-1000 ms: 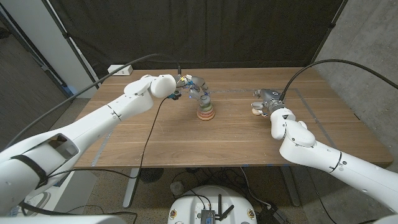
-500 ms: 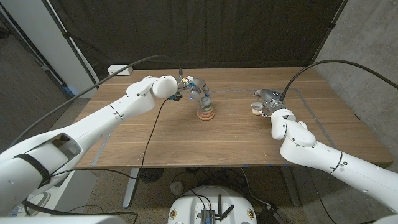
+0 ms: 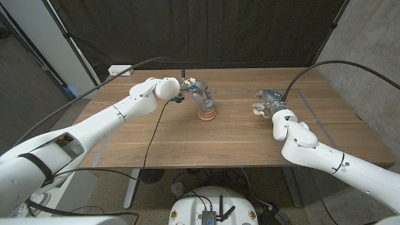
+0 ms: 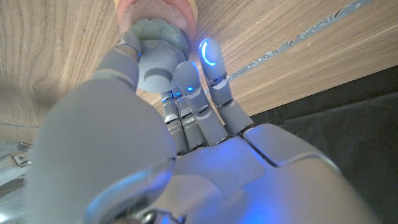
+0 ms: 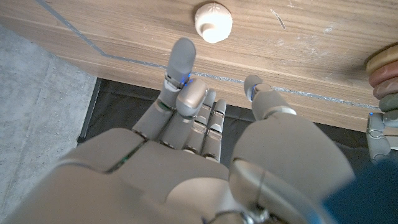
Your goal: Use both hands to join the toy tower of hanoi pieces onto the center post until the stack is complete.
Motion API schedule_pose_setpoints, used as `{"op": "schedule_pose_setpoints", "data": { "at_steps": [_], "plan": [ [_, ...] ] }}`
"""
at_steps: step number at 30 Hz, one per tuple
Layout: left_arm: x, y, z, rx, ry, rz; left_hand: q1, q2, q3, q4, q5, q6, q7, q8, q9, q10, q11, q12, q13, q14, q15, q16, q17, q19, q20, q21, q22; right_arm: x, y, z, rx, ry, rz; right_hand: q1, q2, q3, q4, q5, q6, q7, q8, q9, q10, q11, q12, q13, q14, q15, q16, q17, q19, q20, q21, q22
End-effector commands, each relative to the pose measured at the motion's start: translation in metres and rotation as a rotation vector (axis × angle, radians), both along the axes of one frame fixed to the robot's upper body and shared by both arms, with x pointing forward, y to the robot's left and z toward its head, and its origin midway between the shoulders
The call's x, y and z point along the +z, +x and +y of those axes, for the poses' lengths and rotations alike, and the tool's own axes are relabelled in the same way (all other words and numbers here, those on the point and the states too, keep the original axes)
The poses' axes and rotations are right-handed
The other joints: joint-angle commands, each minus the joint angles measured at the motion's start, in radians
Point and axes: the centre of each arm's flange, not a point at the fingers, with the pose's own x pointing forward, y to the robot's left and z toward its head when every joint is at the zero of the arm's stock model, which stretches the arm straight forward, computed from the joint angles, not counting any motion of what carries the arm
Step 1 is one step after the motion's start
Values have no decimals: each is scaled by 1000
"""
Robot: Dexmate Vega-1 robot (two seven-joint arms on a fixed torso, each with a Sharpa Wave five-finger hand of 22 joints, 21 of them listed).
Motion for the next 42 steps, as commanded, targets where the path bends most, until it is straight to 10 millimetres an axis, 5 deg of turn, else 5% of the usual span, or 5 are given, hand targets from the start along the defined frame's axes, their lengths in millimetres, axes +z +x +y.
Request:
{"op": "schedule_pose_setpoints", "data": {
  "at_steps": [1,13,28,42],
  "plan": [
    [-5,5,-2,5,7,13,9,13,10,7,6,5,-2,-2,4,75,-77,6,1,10,-5,1,6,5,-110,2,2,-1,1,-2,0,1,3,-3,4,7,0,8,2,-4,0,1,11,0,2,4,7,-17,5,5,8,-60,-5,1],
    [-5,4,-3,3,10,16,6,8,6,9,5,-12,-3,-10,5,62,-75,1,1,11,-5,-1,10,5,-109,2,2,0,-1,-2,0,2,-7,-4,5,7,1,9,3,-3,0,1,11,0,2,5,8,-17,6,5,9,-60,-5,1],
    [-1,-3,2,19,25,2,-62,-30,-35,22,-1,-124,7,-38,0,-65,-65,-12,11,19,-5,-20,-13,14,-108,-7,-10,1,-3,0,11,4,-14,-5,5,8,0,10,5,-2,0,2,14,-4,3,6,8,-17,7,5,9,-59,-5,2],
    [2,-6,6,37,32,-7,-91,-52,-59,20,-6,-268,49,-50,-7,-210,-8,-19,17,22,-6,-58,-59,30,-107,-15,-18,3,-5,2,10,-3,-18,-5,5,8,0,11,10,-4,2,2,18,-4,3,6,5,-17,4,2,10,-59,-4,2]
  ]
}}
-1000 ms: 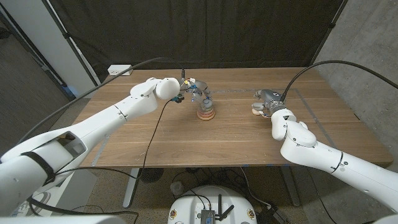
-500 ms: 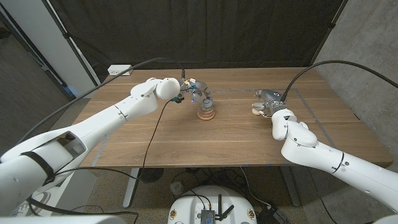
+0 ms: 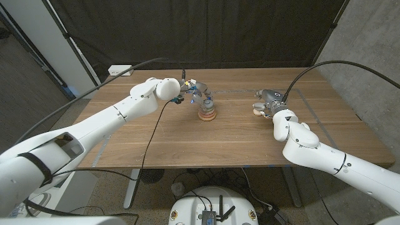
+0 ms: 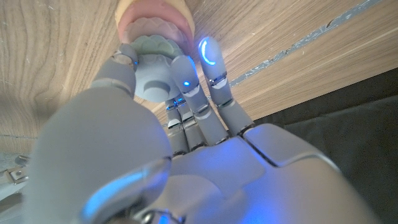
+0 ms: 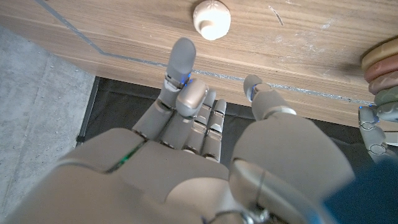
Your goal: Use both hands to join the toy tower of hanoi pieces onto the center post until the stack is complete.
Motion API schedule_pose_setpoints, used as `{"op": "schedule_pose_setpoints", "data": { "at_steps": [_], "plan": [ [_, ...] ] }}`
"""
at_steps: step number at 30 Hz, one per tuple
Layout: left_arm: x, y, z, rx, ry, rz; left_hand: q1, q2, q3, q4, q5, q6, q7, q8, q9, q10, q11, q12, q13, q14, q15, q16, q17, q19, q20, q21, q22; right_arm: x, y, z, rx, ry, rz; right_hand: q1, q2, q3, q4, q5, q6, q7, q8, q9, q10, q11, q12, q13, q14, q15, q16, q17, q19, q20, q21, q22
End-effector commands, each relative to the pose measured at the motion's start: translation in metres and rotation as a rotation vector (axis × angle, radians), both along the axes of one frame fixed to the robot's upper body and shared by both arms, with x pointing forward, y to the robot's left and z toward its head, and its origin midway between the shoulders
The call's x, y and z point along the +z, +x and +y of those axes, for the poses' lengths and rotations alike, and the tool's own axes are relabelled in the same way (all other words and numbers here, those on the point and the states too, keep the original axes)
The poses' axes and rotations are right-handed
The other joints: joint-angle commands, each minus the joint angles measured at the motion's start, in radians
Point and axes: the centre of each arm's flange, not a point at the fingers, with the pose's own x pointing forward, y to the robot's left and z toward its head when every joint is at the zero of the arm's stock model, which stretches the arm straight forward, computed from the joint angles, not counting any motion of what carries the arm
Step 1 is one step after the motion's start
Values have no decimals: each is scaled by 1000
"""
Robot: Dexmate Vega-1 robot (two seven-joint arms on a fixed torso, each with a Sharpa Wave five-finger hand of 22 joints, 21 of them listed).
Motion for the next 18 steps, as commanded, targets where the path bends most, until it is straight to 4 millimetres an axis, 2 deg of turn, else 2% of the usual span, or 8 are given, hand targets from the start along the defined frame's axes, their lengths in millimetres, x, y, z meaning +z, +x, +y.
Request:
{"op": "schedule_pose_setpoints", "data": {
  "at_steps": [1,8,18],
  "plan": [
    [4,-4,4,10,-1,-17,-7,-16,-9,1,-1,-37,8,-3,0,-34,15,-2,-3,-1,0,-13,-10,9,-101,-8,0,3,-2,2,-3,-8,-4,-5,4,6,-2,5,10,-4,2,2,11,4,3,1,5,-17,0,2,10,-59,-4,2],
    [4,-8,9,21,-6,-21,-12,-18,-14,2,-2,-61,12,5,-3,-57,22,5,-8,-7,-1,-29,-28,2,-102,-16,-1,3,-2,3,-2,-10,-7,-5,4,6,-2,5,8,-5,1,2,11,4,3,2,5,-17,0,3,9,-59,-5,2],
    [2,-14,24,40,-35,-24,-12,-16,-18,0,-4,-62,12,17,-8,-60,20,14,-16,-6,-1,-38,-44,2,-102,-18,0,4,-1,1,-4,-11,-11,-7,2,6,-2,6,10,-5,1,2,11,1,2,2,7,-17,2,4,9,-59,-5,2]
  ]
}}
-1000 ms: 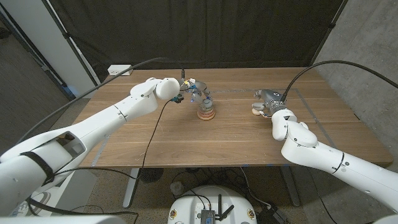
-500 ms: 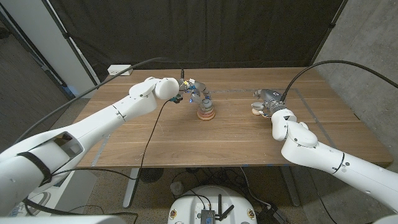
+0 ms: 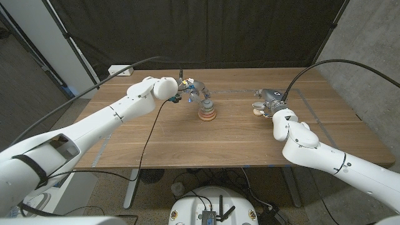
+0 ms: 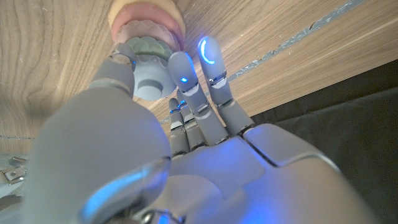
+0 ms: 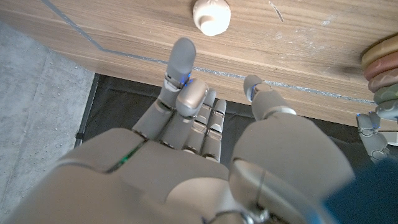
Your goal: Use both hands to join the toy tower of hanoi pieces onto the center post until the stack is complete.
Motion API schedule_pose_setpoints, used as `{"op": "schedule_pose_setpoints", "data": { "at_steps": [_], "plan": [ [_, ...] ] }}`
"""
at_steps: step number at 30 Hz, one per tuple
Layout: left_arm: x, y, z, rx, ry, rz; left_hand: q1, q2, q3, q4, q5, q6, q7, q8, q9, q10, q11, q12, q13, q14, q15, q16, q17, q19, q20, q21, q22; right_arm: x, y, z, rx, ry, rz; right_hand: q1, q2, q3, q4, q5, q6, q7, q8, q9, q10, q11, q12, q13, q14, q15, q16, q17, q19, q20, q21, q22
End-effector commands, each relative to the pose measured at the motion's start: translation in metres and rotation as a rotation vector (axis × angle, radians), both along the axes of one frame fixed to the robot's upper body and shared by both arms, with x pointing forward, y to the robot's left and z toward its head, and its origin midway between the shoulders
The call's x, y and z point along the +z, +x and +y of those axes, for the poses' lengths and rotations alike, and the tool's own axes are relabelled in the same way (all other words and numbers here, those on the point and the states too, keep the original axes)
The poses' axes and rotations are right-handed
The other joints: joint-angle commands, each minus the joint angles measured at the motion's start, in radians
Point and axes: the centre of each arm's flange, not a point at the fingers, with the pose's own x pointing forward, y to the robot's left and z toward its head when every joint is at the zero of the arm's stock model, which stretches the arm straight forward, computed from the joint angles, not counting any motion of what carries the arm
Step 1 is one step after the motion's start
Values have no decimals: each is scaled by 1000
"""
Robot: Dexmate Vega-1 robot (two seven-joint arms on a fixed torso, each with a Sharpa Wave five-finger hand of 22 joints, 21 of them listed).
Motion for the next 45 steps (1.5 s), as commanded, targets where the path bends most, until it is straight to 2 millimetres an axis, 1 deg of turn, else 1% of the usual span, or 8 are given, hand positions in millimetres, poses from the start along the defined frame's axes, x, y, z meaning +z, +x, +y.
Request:
{"op": "schedule_pose_setpoints", "data": {
  "at_steps": [1,5,10,14,26,39,41,45],
  "plan": [
    [-2,-7,15,21,-33,-8,2,-3,-4,1,-4,-7,2,9,1,-2,-4,10,-3,5,-1,-3,-2,1,-102,-2,1,1,1,-1,0,1,-5,-7,2,6,-2,6,22,-3,8,3,6,-4,1,3,7,-17,2,5,9,-59,-5,2],
    [-6,-13,25,27,-75,-12,4,-3,-4,0,-4,-7,1,11,0,-2,-3,12,-5,8,-1,-1,-1,-1,-102,-4,1,1,1,-1,10,-2,-15,-9,2,6,-2,6,52,-9,25,12,11,0,2,3,7,-17,3,5,9,-60,-5,2],
    [-13,-22,37,44,-112,-37,6,0,-3,0,-3,-9,1,11,0,-3,-5,12,-5,5,-1,-4,-5,-3,-103,-5,0,-1,1,-2,14,7,-24,-10,1,6,-2,7,50,8,28,17,11,-1,0,3,4,-17,1,3,9,-60,-5,2],
    [-17,-29,48,56,-156,-69,8,7,0,1,-2,-3,-1,15,-1,3,-6,15,-6,4,-1,-5,-6,-6,-103,-8,0,-2,1,-4,20,13,-25,-10,0,6,-2,6,37,29,21,16,11,-2,-1,2,5,-17,2,4,11,-59,-3,5],
    [-23,-44,71,89,-229,-132,10,15,2,0,-1,19,-5,23,-1,23,-18,24,-7,4,-1,-1,1,-8,-102,-7,2,-1,-3,-2,19,25,-23,-10,-1,6,-3,6,12,22,6,12,0,10,-6,-4,3,-18,0,1,14,-59,0,7],
    [-37,-48,98,155,-315,-185,16,25,6,-1,3,41,-14,29,-1,47,-26,30,-6,13,-1,13,19,-8,-103,-3,3,4,-4,-1,12,17,-29,-10,-1,5,-3,6,3,18,-2,9,-5,5,-8,-9,13,-18,6,5,19,-59,2,7],
    [-40,-48,102,162,-337,-183,18,26,7,-3,4,44,-13,29,-1,51,-26,30,-7,8,-1,9,18,-9,-103,-3,3,4,-4,-2,14,18,-30,-10,-2,6,-3,6,3,18,-2,9,-5,6,-8,-9,13,-18,6,5,18,-59,2,6],
    [-45,-49,109,189,-364,-208,21,27,8,-4,5,51,-17,32,-1,61,-32,34,-6,9,-1,11,21,-7,-103,-1,3,4,-1,-3,16,25,-30,-10,-1,6,-3,6,35,15,11,11,-3,6,-7,-12,16,-17,8,6,18,-60,1,5]
  ]
}}
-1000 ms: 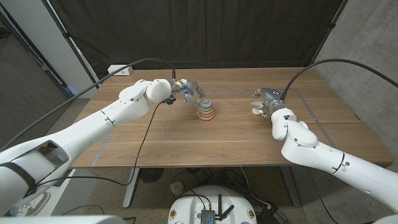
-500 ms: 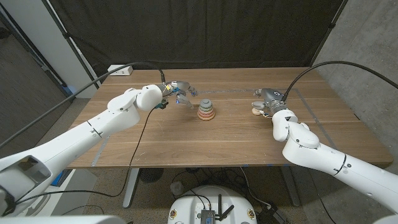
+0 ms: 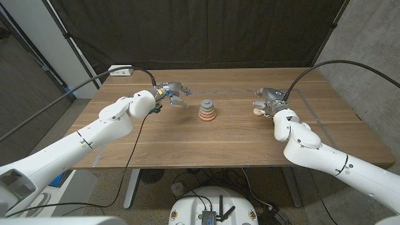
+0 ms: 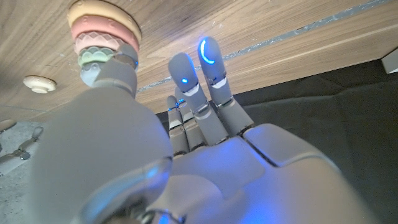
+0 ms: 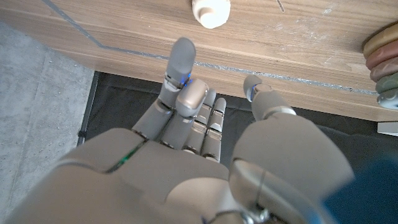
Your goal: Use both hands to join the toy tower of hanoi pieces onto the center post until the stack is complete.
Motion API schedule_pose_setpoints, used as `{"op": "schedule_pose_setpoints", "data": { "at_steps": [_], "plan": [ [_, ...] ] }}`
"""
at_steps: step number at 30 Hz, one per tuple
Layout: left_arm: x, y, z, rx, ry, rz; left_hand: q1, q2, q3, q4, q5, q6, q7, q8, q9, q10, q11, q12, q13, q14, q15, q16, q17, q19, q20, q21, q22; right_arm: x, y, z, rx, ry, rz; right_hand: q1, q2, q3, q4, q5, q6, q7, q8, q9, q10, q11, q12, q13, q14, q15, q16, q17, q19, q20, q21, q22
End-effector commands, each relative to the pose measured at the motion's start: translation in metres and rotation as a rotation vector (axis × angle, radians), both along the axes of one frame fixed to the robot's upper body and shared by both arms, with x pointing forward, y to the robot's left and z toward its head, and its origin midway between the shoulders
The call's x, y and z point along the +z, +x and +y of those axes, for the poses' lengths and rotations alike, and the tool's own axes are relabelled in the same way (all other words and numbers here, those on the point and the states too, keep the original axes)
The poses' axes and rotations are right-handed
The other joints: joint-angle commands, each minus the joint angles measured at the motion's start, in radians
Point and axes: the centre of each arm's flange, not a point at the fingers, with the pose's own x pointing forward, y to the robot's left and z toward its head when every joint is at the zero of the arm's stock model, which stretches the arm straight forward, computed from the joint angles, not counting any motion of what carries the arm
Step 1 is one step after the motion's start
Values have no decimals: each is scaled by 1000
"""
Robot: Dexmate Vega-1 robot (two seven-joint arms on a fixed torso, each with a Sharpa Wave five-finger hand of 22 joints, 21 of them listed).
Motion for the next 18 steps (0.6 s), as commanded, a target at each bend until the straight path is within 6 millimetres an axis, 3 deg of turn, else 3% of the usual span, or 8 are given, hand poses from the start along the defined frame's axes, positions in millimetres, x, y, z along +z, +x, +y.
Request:
{"op": "schedule_pose_setpoints", "data": {
  "at_steps": [1,18],
  "plan": [
    [-14,-4,24,64,-91,-47,2,9,7,-2,5,13,-4,5,3,19,-5,14,4,7,1,6,5,-2,-104,7,3,1,3,-2,2,5,-3,-7,-4,6,-3,6,23,-2,13,4,1,2,1,1,11,-16,8,5,12,-59,2,2],
    [-32,-6,40,139,-156,-118,3,15,11,-2,9,30,-12,6,4,32,-11,14,10,6,2,11,23,-4,-104,9,3,4,8,4,23,-19,0,-9,-6,6,-2,6,8,-2,6,5,2,1,4,2,13,-15,10,6,8,-59,-1,-1]
  ]
}}
